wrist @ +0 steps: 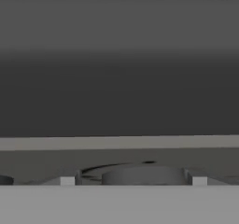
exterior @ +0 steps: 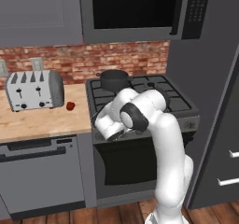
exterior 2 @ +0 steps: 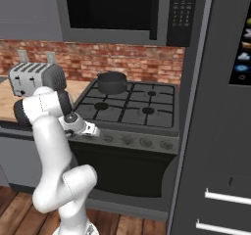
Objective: Turn on the burner for the pot on the stove. Wait thirty seconds for the pot to heat up. Then add the bell pepper to the pot.
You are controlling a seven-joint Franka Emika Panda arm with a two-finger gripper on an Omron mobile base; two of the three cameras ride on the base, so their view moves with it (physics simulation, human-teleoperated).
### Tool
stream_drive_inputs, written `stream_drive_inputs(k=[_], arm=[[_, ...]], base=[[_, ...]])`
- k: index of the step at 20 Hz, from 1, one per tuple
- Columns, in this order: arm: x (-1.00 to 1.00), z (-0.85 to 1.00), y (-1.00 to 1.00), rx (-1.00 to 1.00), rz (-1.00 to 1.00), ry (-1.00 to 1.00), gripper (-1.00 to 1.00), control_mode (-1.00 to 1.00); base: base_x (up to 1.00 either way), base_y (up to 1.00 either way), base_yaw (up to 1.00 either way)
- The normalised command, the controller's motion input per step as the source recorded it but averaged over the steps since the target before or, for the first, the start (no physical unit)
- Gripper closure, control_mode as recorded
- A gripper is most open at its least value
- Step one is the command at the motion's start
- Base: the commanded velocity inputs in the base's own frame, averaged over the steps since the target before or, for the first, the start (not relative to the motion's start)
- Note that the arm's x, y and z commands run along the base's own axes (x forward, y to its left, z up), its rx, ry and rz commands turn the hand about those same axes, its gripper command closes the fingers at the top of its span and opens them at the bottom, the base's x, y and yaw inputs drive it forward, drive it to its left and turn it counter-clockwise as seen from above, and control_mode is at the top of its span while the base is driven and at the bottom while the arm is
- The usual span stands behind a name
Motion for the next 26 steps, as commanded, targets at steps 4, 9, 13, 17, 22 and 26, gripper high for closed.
stream_drive_inputs(k=[4,9,13,17,22,26], arm=[[-0.20,-1.00,0.51,0.55,0.12,-0.14,1.00,-1.00],[-0.26,-1.00,0.71,0.69,0.15,-0.09,1.00,-1.00],[-0.11,-1.00,0.69,0.74,0.14,-0.02,1.00,-1.00],[-0.06,-1.00,0.68,0.78,0.14,0.00,1.00,-1.00],[-0.02,-0.97,0.59,0.89,0.14,0.04,1.00,-1.00],[-0.16,-1.00,0.84,0.88,0.14,0.10,1.00,-1.00]], base=[[0.00,0.00,0.00],[0.00,0.00,0.00],[0.00,0.00,0.00],[0.00,0.00,0.00],[0.00,0.00,0.00],[0.00,0.00,0.00]])
